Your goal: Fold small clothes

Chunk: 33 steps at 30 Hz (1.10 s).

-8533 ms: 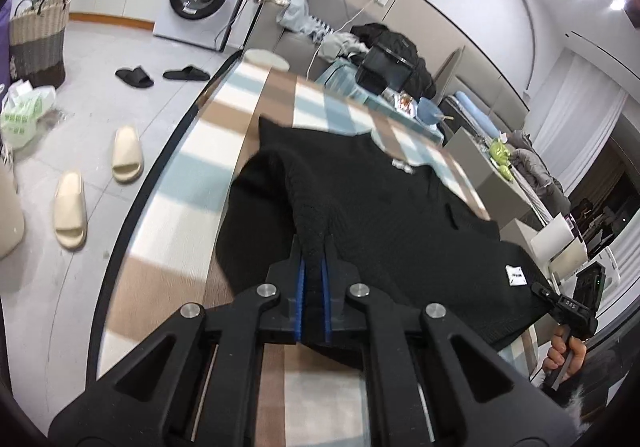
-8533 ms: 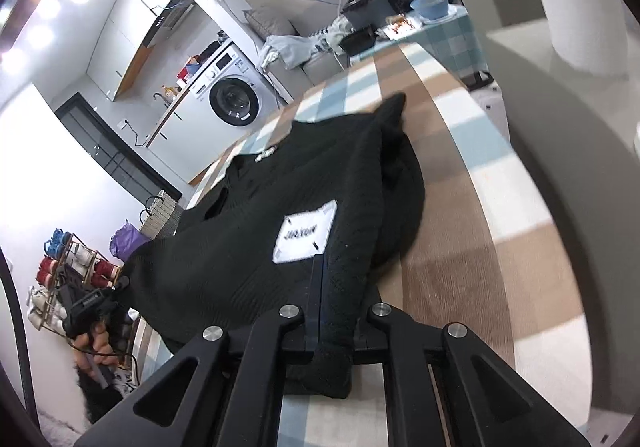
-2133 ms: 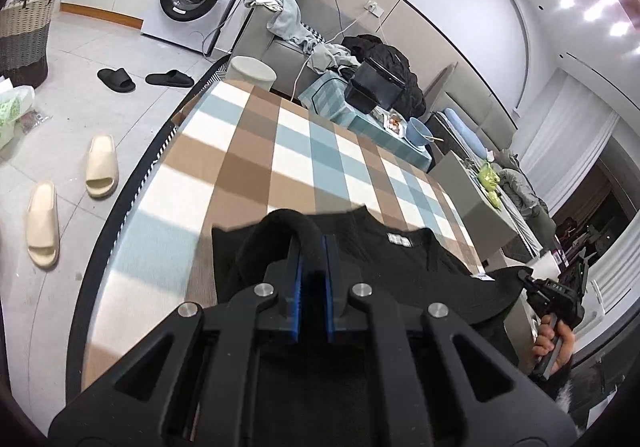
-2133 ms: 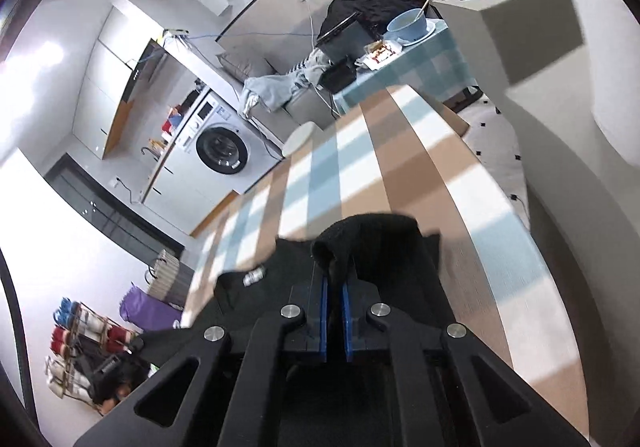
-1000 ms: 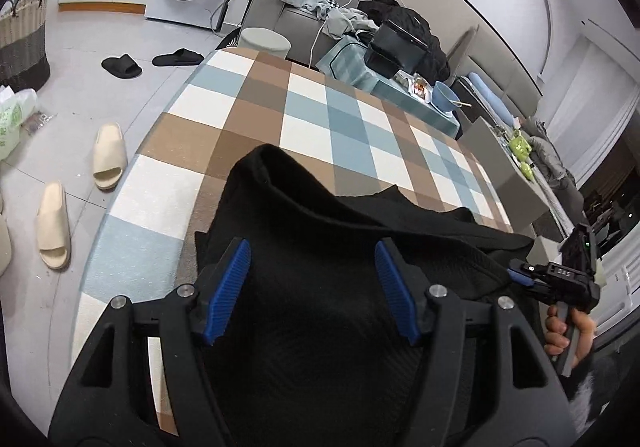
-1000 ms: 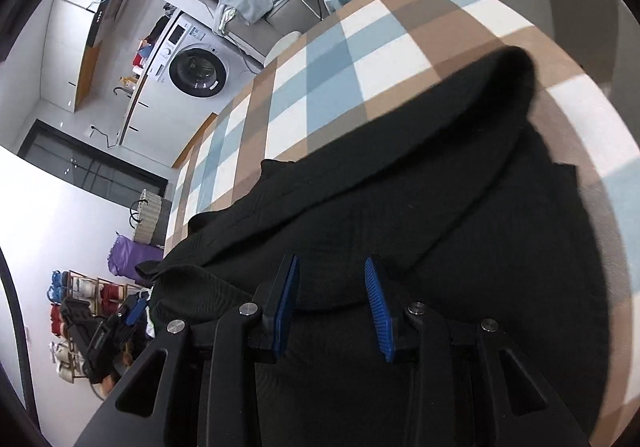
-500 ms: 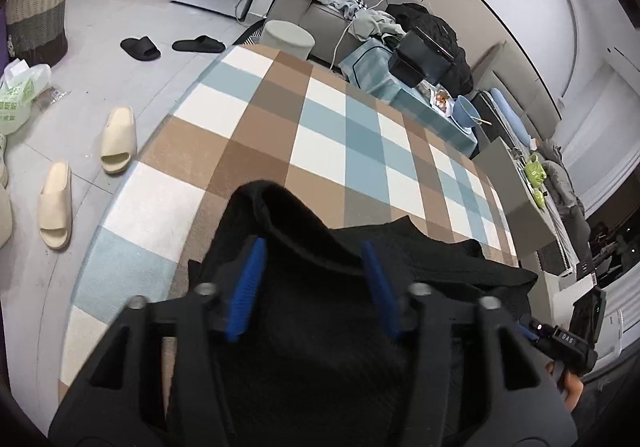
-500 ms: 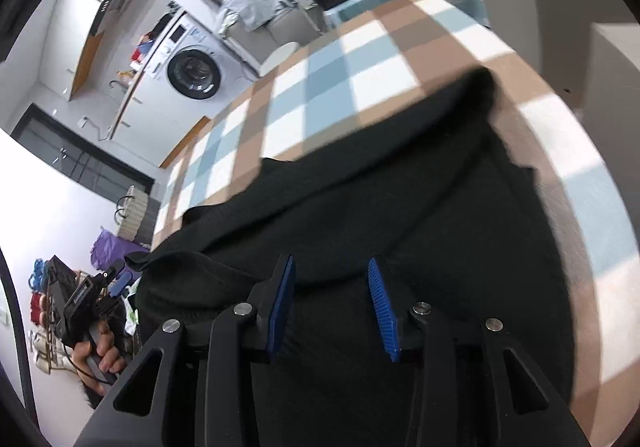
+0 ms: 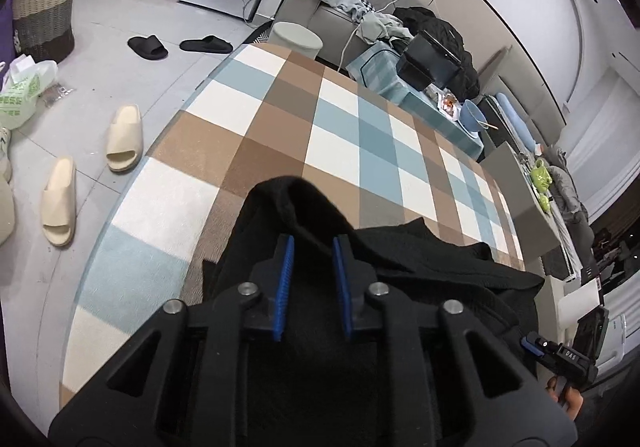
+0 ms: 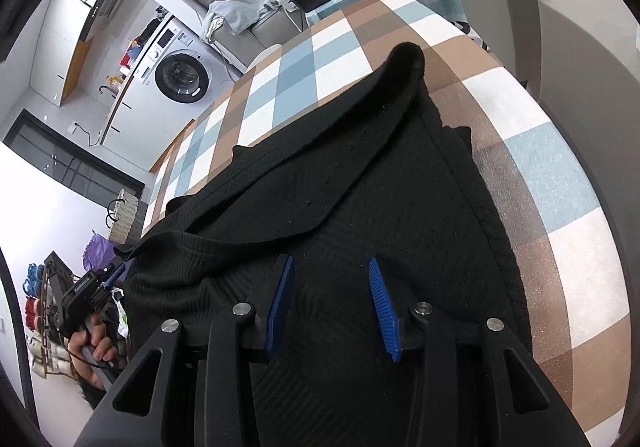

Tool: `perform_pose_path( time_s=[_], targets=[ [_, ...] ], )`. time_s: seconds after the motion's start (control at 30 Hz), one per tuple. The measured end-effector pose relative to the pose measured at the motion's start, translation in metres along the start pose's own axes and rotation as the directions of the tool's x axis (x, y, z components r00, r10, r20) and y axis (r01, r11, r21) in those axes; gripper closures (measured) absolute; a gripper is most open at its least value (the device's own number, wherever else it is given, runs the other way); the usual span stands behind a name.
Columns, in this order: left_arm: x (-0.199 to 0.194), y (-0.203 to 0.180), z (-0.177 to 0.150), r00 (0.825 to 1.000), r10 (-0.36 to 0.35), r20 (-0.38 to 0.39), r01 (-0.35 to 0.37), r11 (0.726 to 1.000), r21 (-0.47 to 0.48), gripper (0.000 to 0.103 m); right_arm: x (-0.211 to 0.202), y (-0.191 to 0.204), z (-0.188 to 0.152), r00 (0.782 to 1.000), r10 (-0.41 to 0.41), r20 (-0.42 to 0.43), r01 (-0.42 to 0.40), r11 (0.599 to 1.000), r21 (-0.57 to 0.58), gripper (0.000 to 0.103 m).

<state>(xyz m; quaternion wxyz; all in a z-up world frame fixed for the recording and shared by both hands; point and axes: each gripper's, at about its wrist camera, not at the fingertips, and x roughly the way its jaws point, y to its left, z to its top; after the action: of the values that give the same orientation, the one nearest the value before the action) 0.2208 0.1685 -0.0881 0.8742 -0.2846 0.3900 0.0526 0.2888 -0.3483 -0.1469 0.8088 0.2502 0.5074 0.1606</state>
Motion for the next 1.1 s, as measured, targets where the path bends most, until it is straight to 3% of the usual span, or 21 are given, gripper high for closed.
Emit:
perform_pose_path(
  time_s=[0.07, 0.27, 0.37, 0.47, 0.63, 0.8, 0.87, 0.97, 1.03, 1.07, 1.1],
  targets=[
    [0.004, 0.001, 0.003, 1.0, -0.008, 0.002, 0.008, 1.0, 0.013, 0.101, -0.001, 0.001, 0.0, 1.0, 0.001, 0.001, -0.001, 1.0, -0.003, 0.063],
    [-0.004, 0.014, 0.024, 0.992, -0.124, 0.033, 0.125, 0.99, -0.059, 0.102, 0.003, 0.001, 0.006, 1.0, 0.008, -0.009, -0.008, 1.0, 0.002, 0.063],
    [-0.01, 0.03, 0.043, 0.991, -0.104, 0.083, 0.113, 0.987, -0.112, 0.103, 0.011, -0.001, 0.015, 1.0, 0.026, -0.006, -0.026, 1.0, 0.016, 0.062],
    [-0.01, 0.047, 0.055, 0.992, -0.091, 0.086, 0.104, 0.981, -0.162, 0.103, 0.02, -0.007, 0.027, 0.998, 0.058, 0.012, -0.058, 0.997, 0.058, 0.061],
    [-0.016, 0.05, 0.05, 0.995, -0.058, 0.075, 0.068, 0.988, -0.139, 0.103, 0.032, -0.014, 0.05, 0.993, 0.111, 0.051, -0.117, 0.982, 0.147, 0.061],
    [-0.024, 0.041, 0.036, 0.997, -0.052, 0.063, 0.058, 0.994, -0.097, 0.103, 0.045, -0.006, 0.081, 0.987, 0.143, 0.078, -0.154, 0.975, 0.16, 0.063],
    [-0.028, 0.034, 0.03, 0.997, -0.053, 0.061, 0.057, 0.996, -0.075, 0.103, 0.043, -0.003, 0.094, 0.975, 0.188, 0.121, -0.207, 0.963, 0.171, 0.063],
    [-0.037, 0.024, 0.026, 0.997, -0.047, 0.065, 0.05, 0.998, -0.033, 0.102, 0.026, 0.003, 0.113, 0.928, 0.308, 0.208, -0.345, 0.922, 0.176, 0.063],
    [-0.04, 0.019, 0.025, 0.997, -0.046, 0.067, 0.047, 0.999, -0.011, 0.099, 0.01, 0.006, 0.121, 0.908, 0.312, 0.279, -0.362, 0.92, 0.149, 0.062],
    [-0.041, 0.017, 0.024, 0.997, -0.047, 0.063, 0.047, 0.999, -0.006, 0.095, 0.003, 0.006, 0.123, 0.906, 0.291, 0.308, -0.347, 0.927, 0.144, 0.061],
    [-0.041, 0.014, 0.024, 0.997, -0.046, 0.057, 0.046, 0.999, -0.001, 0.085, 0.001, 0.005, 0.125, 0.913, 0.265, 0.309, -0.323, 0.934, 0.152, 0.061]
  ],
)
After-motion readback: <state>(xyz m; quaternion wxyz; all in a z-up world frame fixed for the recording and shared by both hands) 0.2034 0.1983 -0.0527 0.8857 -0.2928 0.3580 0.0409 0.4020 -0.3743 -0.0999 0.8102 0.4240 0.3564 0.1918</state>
